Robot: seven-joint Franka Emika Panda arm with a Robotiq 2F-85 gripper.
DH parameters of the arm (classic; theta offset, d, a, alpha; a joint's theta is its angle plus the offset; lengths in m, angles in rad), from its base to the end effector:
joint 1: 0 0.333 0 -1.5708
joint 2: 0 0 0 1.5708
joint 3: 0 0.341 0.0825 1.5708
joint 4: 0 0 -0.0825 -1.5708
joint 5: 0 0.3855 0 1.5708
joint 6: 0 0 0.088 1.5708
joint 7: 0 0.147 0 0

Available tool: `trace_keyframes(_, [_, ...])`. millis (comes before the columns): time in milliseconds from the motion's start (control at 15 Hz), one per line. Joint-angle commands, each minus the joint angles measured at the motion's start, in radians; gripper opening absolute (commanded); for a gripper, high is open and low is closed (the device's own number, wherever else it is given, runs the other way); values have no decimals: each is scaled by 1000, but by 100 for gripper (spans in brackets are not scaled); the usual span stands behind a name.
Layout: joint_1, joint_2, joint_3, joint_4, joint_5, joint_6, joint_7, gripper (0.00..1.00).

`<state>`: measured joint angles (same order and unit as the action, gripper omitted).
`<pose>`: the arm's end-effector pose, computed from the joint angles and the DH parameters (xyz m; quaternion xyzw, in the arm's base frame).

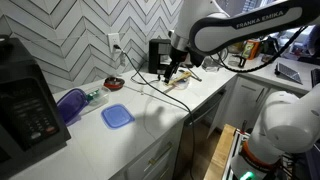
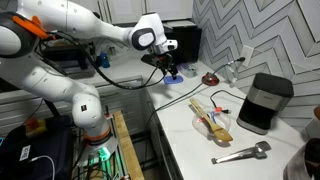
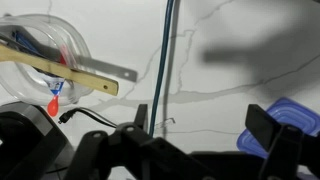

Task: Put the dark blue lid on top of the coffeemaker

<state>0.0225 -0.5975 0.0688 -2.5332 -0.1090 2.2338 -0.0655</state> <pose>0.3923 0.0304 0.4862 0.9817 0.1010 0.1476 0.0655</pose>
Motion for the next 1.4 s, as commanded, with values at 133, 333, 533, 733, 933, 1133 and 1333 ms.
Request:
trace_keyframes(133, [9,1,-7,2,-6,-2,5,100])
trace_keyframes(333, [9,1,-7,2,-6,-2,5,100])
trace_keyframes(533, [9,1,-7,2,-6,-2,5,100])
trace_keyframes(733, [9,1,-7,2,-6,-2,5,100])
trace_keyframes(933, [9,1,-7,2,-6,-2,5,100])
trace_keyframes(1133, [9,1,-7,2,-6,-2,5,100])
trace_keyframes(1333, [47,69,17,75,42,6,30,100])
